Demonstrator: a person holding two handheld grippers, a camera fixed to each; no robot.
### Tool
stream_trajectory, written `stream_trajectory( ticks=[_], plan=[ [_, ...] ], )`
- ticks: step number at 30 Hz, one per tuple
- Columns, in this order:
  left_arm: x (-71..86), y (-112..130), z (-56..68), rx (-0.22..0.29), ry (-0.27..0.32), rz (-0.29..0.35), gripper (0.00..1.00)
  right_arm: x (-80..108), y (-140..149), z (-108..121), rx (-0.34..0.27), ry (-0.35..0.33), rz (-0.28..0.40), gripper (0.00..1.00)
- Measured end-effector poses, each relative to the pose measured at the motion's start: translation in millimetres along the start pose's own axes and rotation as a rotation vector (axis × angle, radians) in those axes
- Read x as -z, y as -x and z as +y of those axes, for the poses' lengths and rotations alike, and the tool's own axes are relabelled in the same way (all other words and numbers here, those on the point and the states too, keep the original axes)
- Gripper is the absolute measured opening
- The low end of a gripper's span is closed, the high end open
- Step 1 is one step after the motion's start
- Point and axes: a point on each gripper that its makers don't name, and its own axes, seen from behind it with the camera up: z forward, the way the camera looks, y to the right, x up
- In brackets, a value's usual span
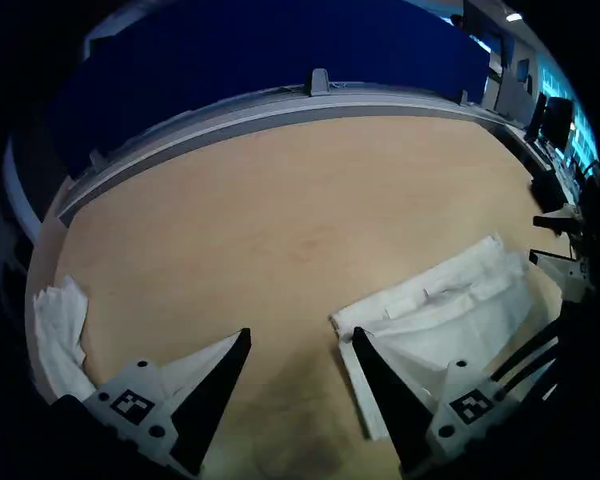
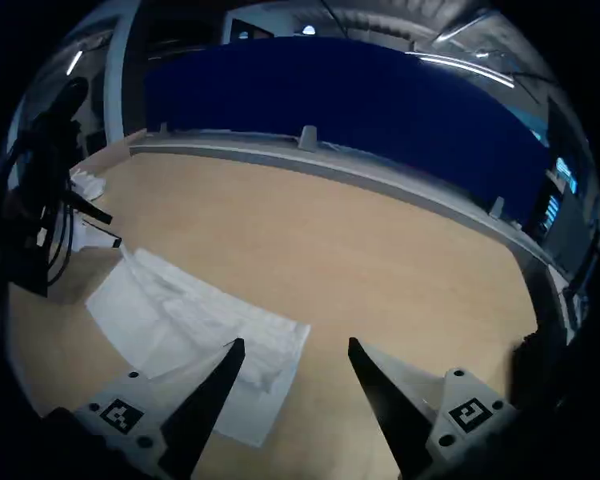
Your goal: Fold towel
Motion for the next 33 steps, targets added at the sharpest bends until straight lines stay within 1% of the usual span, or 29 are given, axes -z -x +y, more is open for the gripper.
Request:
stream_trajectory(
  ticks=[5,8,15,19,24,29,33],
  plan=[
    [-6.1,-2,-5.6,0.022,-0.010,-0.009,0.94,1.9,7,-5,0.015,-0.004,-0.013,1.00],
    [-7.5,-4,-7.9,0.028,-0.013,-0.005,0.94,2.8,8,-5,0.008,-0.005,-0.014,1.00],
    [-2.6,-7,-10.6,0.023,-0.016,0.010,0.94,3.3,9,-2,-0.006,-0.001,-0.014,1.00],
    [4.7,-4,-10.8,0.026,-0.011,0.018,0.94,5.0,11,-2,-0.007,-0.003,-0.016,1.00],
    [18.1,4,-11.2,0.032,-0.007,0.031,0.94,9.3,16,-4,-0.008,-0.007,-0.023,1.00],
    [33.3,20,-11.7,0.037,-0.011,0.037,0.94,16.6,24,-6,-0.007,-0.008,-0.032,1.00],
    [45.8,36,-9.7,0.048,-0.014,0.037,0.94,23.2,29,-7,-0.007,-0.009,-0.038,1.00]
  ],
)
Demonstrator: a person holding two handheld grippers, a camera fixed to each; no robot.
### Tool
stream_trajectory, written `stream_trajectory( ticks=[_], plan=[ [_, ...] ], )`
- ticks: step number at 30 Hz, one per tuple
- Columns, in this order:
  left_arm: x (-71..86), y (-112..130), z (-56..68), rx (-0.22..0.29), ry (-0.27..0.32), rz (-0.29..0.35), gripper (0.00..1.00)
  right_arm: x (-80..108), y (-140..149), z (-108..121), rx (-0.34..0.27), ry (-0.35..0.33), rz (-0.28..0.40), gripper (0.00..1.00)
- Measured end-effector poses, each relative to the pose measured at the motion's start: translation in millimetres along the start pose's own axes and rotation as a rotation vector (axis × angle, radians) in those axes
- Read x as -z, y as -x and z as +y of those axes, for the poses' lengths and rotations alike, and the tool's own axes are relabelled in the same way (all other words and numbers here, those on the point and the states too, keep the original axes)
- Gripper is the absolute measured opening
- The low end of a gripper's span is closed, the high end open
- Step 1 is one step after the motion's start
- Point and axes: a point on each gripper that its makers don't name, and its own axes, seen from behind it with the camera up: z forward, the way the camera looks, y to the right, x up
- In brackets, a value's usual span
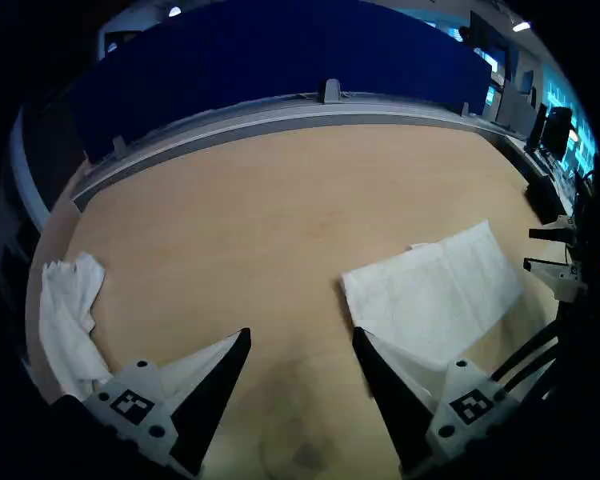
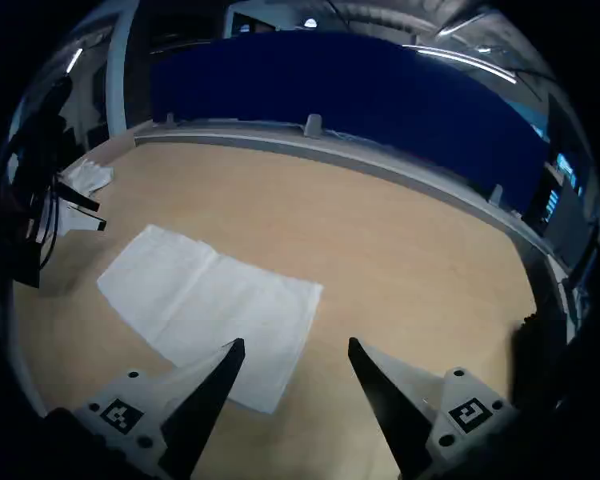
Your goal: Fold towel
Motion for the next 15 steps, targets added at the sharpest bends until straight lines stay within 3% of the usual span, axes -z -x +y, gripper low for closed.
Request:
stream_trajectory(
  ticks=[9,15],
  plan=[
    [15.7,24,-0.9,0.029,-0.005,-0.005,0.94,8.3,5,-2,0.005,-0.008,-0.005,1.00],
    [31.6,32,-3.8,0.057,-0.015,0.008,0.94,11.6,15,-10,0.044,-0.063,-0.039,1.00]
  ],
)
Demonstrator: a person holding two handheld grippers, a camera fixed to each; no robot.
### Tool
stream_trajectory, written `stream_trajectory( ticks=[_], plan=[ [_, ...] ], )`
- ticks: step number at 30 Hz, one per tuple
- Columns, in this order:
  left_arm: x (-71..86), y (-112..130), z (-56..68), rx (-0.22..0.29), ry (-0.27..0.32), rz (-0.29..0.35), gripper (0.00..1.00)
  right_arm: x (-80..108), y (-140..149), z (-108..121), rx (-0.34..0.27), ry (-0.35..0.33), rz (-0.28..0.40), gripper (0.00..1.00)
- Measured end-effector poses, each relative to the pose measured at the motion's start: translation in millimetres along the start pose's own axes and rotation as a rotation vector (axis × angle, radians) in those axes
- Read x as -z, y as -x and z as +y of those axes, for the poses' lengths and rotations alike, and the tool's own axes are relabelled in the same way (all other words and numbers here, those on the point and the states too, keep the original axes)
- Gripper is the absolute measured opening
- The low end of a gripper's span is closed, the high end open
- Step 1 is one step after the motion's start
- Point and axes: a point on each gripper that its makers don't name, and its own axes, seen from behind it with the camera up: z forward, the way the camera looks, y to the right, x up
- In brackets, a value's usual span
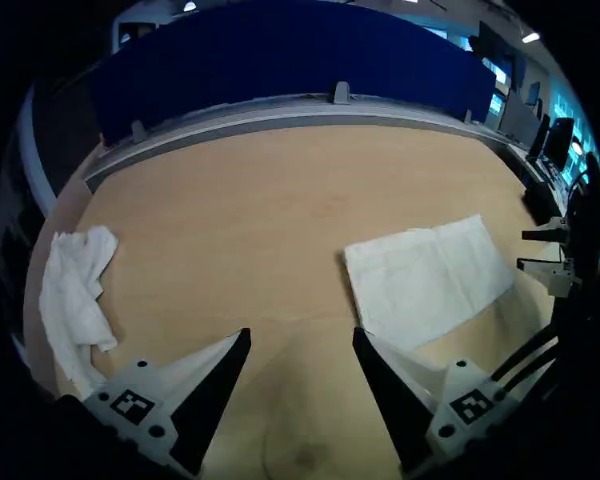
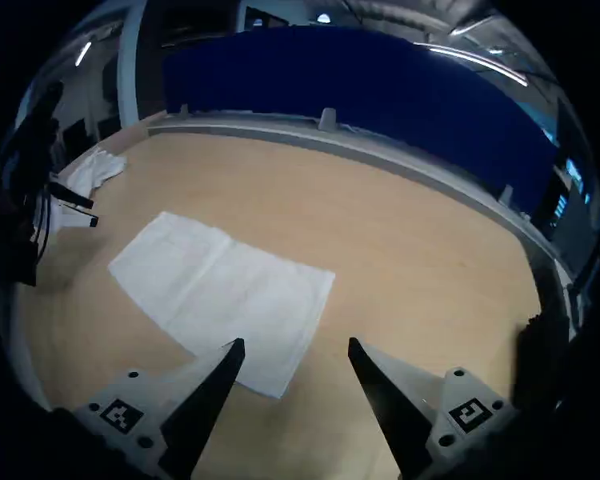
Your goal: Fold towel
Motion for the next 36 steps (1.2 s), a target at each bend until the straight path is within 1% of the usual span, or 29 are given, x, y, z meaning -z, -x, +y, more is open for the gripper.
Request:
stream_trajectory(
  ticks=[5,8,11,15,16,22,26,28,30,32,36],
  plan=[
    [17.2,16,-4.8,0.028,-0.017,0.000,0.94,0.2,15,-7,0.058,-0.049,-0.050,1.00],
    [28.0,27,-7.1,0.046,-0.027,0.000,0.94,0.9,22,-12,0.078,-0.083,-0.074,1.00],
    [37.4,37,-8.0,0.061,-0.032,0.003,0.94,1.4,27,-17,0.081,-0.114,-0.098,1.00],
    [42.1,49,-9.5,0.077,-0.042,-0.004,0.94,-0.8,31,-20,0.076,-0.134,-0.124,0.99],
    [42.4,51,-9.7,0.080,-0.044,-0.006,0.94,-1.5,32,-21,0.075,-0.137,-0.128,0.98],
    [49.3,57,-7.0,0.097,-0.045,-0.007,0.94,-5.5,40,-25,0.063,-0.158,-0.163,0.77],
    [55.7,59,-5.7,0.103,-0.044,-0.005,0.94,-7.8,46,-26,0.063,-0.158,-0.181,0.70],
    [59.1,60,-5.3,0.105,-0.046,-0.003,0.94,-7.7,48,-27,0.062,-0.165,-0.188,0.64],
    [62.6,61,-4.7,0.107,-0.047,-0.001,0.94,-7.5,51,-29,0.060,-0.172,-0.194,0.55],
    [65.3,63,-3.8,0.115,-0.046,0.000,0.94,-8.1,53,-29,0.057,-0.172,-0.197,0.53],
    [69.5,66,-1.6,0.136,-0.041,0.000,0.94,-10.4,56,-26,0.044,-0.167,-0.199,0.52]
  ],
)
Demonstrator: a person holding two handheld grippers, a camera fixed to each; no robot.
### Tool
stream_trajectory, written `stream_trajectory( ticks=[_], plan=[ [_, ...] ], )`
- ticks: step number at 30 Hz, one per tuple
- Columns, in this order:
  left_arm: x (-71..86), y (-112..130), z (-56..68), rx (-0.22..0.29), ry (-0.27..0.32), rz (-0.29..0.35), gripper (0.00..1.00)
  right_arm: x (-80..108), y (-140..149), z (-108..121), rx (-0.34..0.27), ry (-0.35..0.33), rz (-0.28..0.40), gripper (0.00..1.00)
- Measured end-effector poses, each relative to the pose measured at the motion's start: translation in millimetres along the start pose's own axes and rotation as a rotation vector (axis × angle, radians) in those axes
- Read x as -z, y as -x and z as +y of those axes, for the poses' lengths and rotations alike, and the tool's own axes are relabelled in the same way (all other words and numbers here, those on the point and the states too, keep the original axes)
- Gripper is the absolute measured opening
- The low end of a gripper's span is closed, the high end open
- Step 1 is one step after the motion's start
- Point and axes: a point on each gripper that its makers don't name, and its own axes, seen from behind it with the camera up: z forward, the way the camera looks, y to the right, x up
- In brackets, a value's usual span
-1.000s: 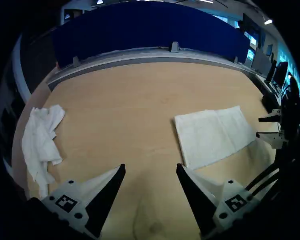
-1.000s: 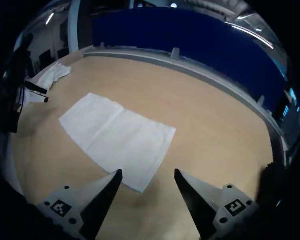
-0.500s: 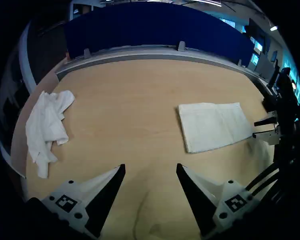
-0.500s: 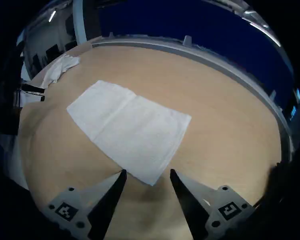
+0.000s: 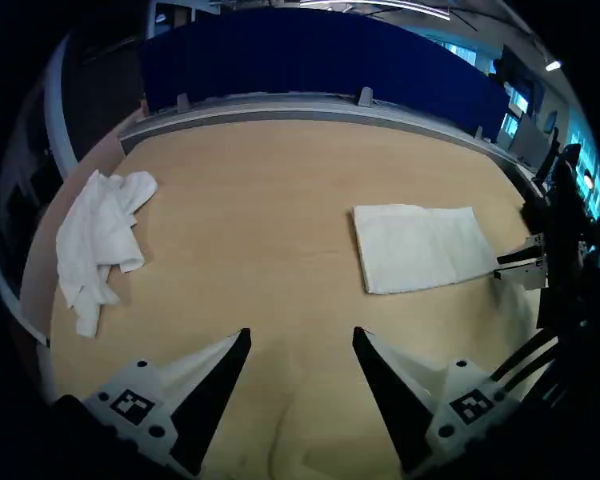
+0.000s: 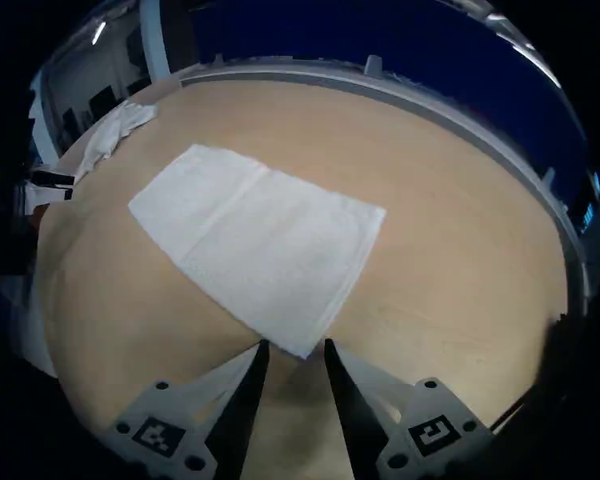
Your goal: Fold towel
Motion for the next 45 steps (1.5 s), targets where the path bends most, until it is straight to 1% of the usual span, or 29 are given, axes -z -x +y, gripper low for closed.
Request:
stream_trajectory(
  ticks=[5,12,17,18,20,22,24,27,32,34,39,45],
  plan=[
    [4.3,3,1.7,0.011,0.004,0.000,0.94,-1.5,-1,3,-0.023,-0.001,0.007,0.46],
    [6.1,9,5.6,0.004,0.009,-0.007,0.94,-2.1,-1,3,-0.032,-0.009,0.011,0.40],
    [7.0,11,8.3,0.006,0.015,-0.010,0.94,-3.1,0,3,-0.031,-0.010,0.012,0.30],
    [7.0,11,8.7,0.007,0.016,-0.010,0.94,-3.4,0,3,-0.032,-0.009,0.013,0.28],
    [7.2,11,9.4,0.006,0.016,-0.011,0.94,-3.8,-2,4,-0.036,-0.007,0.016,0.16],
    [7.4,11,9.9,0.004,0.017,-0.012,0.94,-4.0,-2,7,-0.039,0.006,0.020,0.07],
    [7.6,10,10.4,0.002,0.017,-0.012,0.94,-4.0,-2,10,-0.041,0.018,0.022,0.07],
    [7.0,10,10.6,0.001,0.017,-0.013,0.94,-2.7,-2,6,-0.036,0.002,0.021,0.07],
    [4.5,11,12.1,0.003,0.019,-0.018,0.94,1.8,-5,4,-0.013,0.007,0.035,0.06],
    [4.0,11,13.1,0.002,0.020,-0.018,0.94,4.4,-8,3,-0.013,0.007,0.047,0.06],
    [4.4,9,15.3,-0.004,0.024,-0.015,0.94,13.7,-20,2,-0.025,0.003,0.083,0.06],
    [7.5,4,12.9,-0.004,0.021,-0.006,0.94,27.1,-45,0,-0.012,-0.004,0.128,0.06]
  ],
)
